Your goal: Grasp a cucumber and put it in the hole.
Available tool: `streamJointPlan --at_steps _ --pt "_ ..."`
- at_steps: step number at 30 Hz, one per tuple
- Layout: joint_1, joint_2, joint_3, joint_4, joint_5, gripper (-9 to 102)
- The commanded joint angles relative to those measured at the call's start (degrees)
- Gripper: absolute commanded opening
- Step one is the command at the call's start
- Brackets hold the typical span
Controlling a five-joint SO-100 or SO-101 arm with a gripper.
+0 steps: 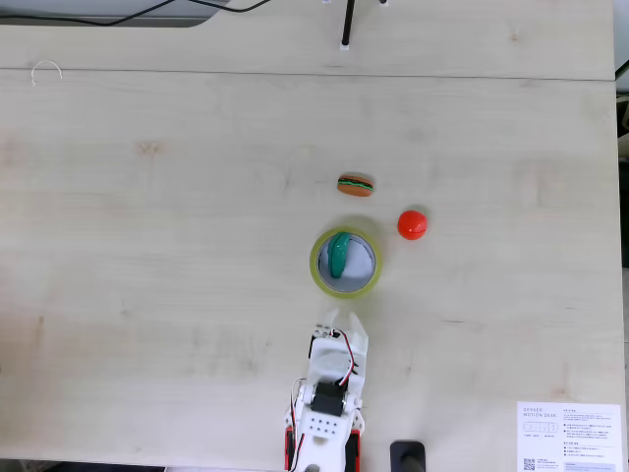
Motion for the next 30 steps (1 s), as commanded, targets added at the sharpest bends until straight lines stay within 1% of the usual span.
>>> streamJointPlan --at_steps 1,5,11,30 --pt "-0.4 0.2 1.2 -1.4 0.4 8" --pt "-0.4 0.2 4.3 -1.4 0.4 8" --pt "-0.4 0.2 7.6 -1.5 0.5 0" --pt "-0.3 0.2 9.7 -0.5 0.3 0"
